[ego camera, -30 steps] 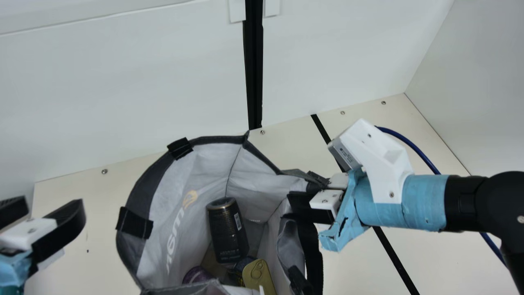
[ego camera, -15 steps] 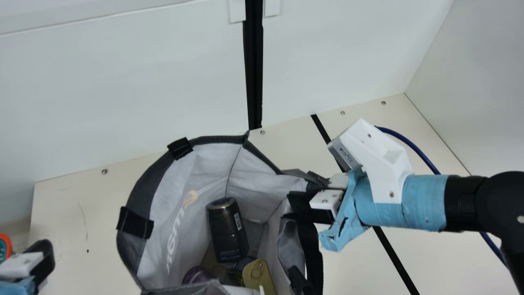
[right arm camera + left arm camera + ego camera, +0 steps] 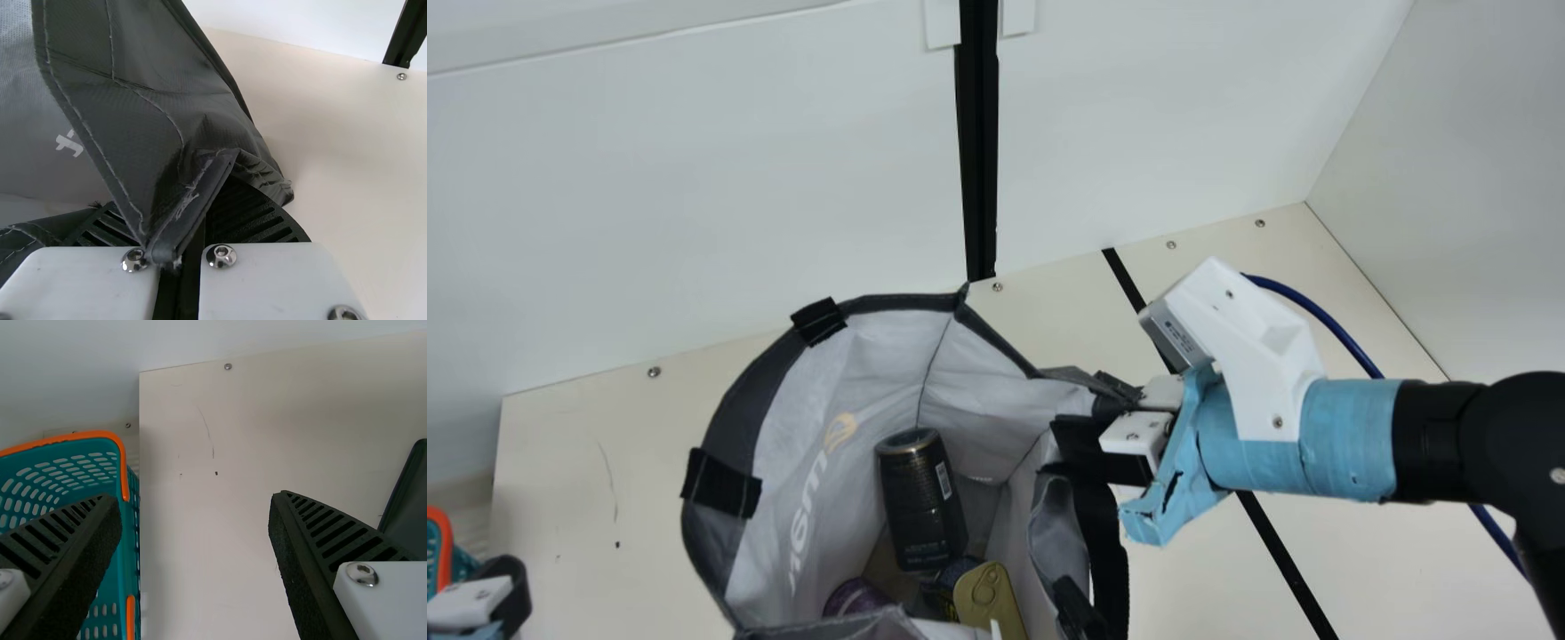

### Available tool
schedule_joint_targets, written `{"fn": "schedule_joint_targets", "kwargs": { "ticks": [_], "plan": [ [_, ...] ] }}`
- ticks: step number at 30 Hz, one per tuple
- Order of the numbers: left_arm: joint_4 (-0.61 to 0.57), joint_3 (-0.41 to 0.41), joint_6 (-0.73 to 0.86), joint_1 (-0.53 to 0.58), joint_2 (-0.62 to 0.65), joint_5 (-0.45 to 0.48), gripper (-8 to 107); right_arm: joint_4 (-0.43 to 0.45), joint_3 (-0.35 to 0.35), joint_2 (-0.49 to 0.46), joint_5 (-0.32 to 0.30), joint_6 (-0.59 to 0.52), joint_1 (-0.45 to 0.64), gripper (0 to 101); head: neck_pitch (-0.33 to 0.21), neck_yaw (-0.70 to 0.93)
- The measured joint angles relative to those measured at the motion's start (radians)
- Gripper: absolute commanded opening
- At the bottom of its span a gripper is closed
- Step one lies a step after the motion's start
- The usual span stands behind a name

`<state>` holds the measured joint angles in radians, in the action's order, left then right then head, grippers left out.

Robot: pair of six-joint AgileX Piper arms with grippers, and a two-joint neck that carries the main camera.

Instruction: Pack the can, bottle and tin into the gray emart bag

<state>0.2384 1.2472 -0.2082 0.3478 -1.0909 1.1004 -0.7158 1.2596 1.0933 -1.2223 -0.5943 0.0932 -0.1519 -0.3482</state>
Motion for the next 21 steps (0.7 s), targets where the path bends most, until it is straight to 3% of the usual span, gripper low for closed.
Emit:
{"fn": "schedule_joint_targets", "kwargs": {
  "ticks": [12, 21],
  "plan": [
    [0.000, 0.000, 0.000, 0.000, 0.000, 0.000, 90, 0.010, 0.014, 0.005, 0.002, 0.017, -0.009, 0, 0.000, 0.000],
    [0.000, 0.000, 0.000, 0.000, 0.000, 0.000, 90, 0.019, 0.041, 0.009, 0.000, 0.026, 0.056, 0, 0.000, 0.002]
  ]
}}
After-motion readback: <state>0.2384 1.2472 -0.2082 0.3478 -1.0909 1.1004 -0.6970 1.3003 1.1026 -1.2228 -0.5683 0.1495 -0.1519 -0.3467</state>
